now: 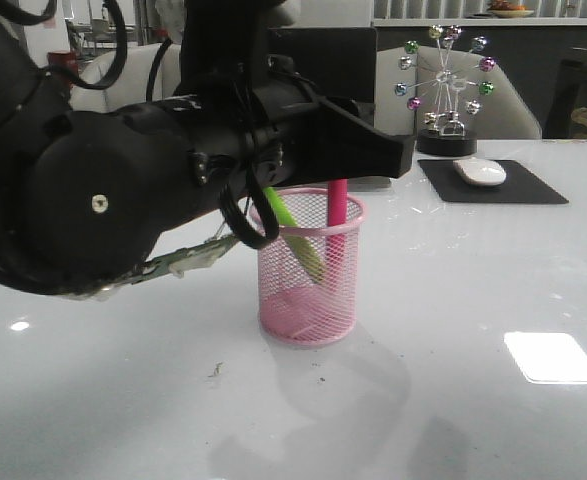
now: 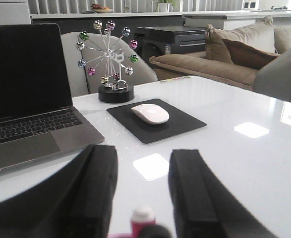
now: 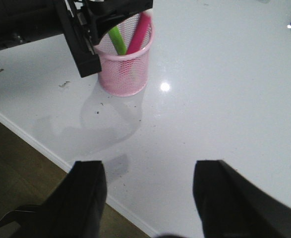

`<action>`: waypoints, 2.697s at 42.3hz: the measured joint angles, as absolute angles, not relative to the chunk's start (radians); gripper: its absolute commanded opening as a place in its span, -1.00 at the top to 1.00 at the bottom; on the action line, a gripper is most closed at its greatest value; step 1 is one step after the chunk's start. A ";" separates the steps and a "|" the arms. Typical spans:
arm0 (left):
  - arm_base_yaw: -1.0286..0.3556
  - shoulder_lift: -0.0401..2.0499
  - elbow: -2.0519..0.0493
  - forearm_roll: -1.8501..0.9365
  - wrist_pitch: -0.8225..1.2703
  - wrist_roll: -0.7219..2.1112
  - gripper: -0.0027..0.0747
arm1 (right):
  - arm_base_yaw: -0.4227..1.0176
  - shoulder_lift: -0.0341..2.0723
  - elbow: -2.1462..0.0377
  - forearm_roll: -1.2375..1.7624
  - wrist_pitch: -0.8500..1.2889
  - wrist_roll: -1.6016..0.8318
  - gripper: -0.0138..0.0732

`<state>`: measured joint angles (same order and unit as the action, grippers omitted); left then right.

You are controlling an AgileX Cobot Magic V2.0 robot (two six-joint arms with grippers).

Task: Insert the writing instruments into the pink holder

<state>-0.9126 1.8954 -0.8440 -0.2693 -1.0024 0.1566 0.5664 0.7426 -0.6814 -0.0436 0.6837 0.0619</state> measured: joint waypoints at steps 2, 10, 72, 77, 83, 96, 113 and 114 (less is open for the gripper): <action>-0.913 1.893 -0.844 -0.269 -0.998 0.157 -0.06 | 0.566 0.743 -0.681 -0.044 0.684 0.062 -0.47; -0.913 1.782 -0.844 -0.269 -0.835 0.169 -0.06 | 0.566 0.743 -0.681 -0.044 0.684 0.062 -0.47; -0.722 0.708 -0.699 0.171 0.867 -0.080 -0.06 | 0.566 0.743 -0.681 -0.044 0.680 0.062 -0.47; -0.722 0.703 -0.698 0.173 0.867 -0.093 0.01 | 0.566 0.743 -0.681 -0.044 0.680 0.062 -0.29; -0.722 0.703 -0.698 0.175 0.867 -0.097 0.30 | 0.566 0.743 -0.681 -0.047 0.688 0.062 0.15; -0.724 0.703 -0.698 0.175 0.855 -0.097 0.69 | 0.566 0.743 -0.681 -0.053 0.700 0.062 0.55; -0.724 0.703 -0.698 0.175 0.853 -0.097 0.69 | 0.566 0.743 -0.681 -0.055 0.703 0.062 0.55; -0.724 0.703 -0.698 0.175 0.853 -0.097 0.69 | 0.566 0.743 -0.681 -0.055 0.703 0.062 0.55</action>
